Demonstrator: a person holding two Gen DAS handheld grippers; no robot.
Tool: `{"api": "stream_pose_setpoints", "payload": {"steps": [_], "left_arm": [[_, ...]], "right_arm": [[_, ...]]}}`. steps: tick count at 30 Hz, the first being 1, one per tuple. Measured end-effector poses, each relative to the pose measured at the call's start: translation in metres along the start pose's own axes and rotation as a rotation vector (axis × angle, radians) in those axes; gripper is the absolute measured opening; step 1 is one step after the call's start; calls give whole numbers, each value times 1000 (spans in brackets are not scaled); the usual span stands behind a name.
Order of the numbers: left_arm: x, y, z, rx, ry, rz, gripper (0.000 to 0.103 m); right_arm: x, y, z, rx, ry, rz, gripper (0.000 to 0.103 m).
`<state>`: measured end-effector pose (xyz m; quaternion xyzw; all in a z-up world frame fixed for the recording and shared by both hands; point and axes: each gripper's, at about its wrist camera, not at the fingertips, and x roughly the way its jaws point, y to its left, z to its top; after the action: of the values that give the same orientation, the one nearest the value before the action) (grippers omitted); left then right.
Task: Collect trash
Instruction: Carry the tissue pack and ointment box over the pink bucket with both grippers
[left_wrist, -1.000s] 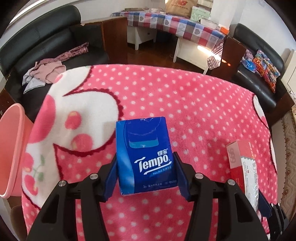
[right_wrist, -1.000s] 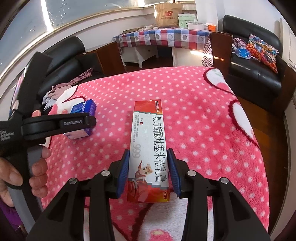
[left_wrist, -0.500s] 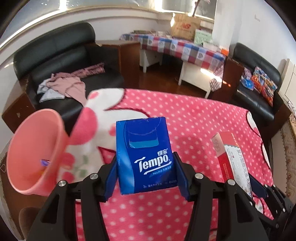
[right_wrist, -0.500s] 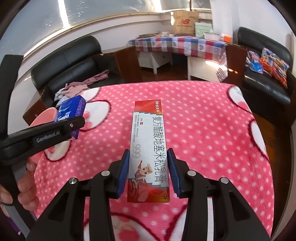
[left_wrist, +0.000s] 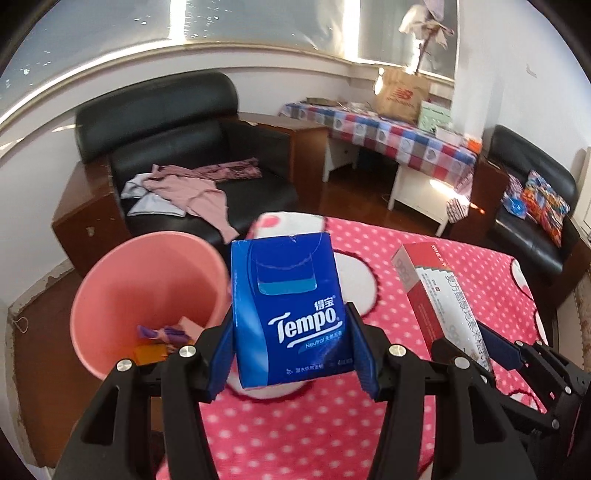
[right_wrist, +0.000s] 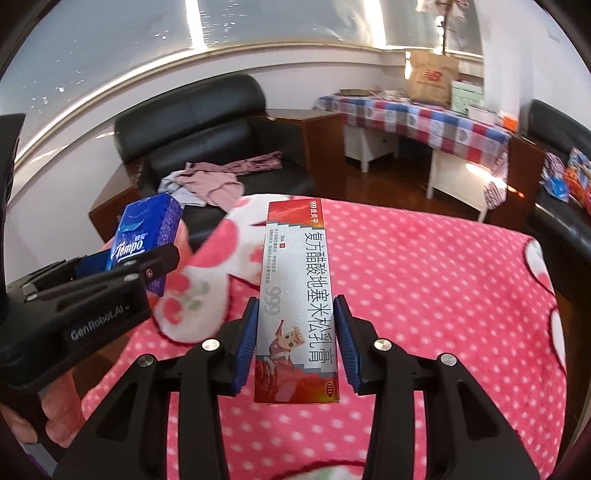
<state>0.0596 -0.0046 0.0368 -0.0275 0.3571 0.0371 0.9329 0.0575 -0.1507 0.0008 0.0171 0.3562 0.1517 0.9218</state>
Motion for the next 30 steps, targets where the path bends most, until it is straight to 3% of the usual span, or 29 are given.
{"api": "stream_pose_setpoints", "payload": {"steps": [19,30], "left_arm": [[-20,108,-5,-141,-126,98,55],[-8,174,-13,-207,-146,172,55]], "right_arm": [[31,101,40,-122,-14,117,41],[66,161,54,-181,14,187,41]]}}
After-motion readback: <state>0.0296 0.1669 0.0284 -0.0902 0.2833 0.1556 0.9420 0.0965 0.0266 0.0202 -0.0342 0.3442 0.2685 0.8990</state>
